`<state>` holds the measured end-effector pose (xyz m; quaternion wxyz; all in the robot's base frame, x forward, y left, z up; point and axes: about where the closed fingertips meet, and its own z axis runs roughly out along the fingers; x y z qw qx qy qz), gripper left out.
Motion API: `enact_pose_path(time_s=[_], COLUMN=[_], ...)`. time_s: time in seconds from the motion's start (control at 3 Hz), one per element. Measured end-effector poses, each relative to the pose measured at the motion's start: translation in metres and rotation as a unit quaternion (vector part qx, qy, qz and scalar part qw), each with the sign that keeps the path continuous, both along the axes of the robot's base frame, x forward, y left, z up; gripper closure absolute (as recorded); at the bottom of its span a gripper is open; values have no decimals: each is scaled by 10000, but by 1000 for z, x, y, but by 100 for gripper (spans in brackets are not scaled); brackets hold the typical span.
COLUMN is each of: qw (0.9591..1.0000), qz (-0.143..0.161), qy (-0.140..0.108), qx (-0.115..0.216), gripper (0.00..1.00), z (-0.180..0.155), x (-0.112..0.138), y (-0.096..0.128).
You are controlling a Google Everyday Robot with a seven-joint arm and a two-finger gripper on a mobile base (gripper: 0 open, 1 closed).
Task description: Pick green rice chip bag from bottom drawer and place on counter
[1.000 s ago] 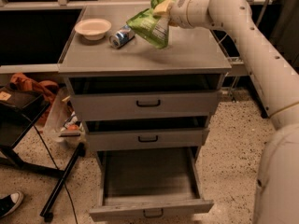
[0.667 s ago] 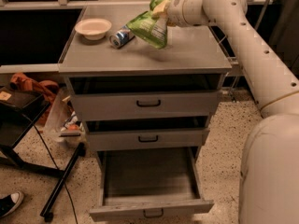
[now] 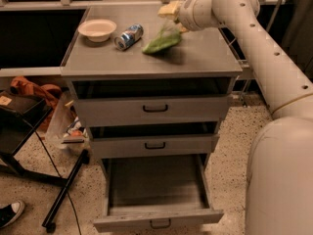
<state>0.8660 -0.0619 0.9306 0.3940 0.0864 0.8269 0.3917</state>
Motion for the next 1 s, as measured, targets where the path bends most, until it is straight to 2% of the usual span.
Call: enact_pose_path(time_s=[0.33, 0.67, 1.0], qw=[9998, 9998, 9997], qz=[-149, -148, 130], qy=[130, 130, 201], qx=[-104, -103, 31], gripper=[0, 0, 0], z=[-6, -6, -12], x=[1, 1, -9], y=[-10, -10, -4])
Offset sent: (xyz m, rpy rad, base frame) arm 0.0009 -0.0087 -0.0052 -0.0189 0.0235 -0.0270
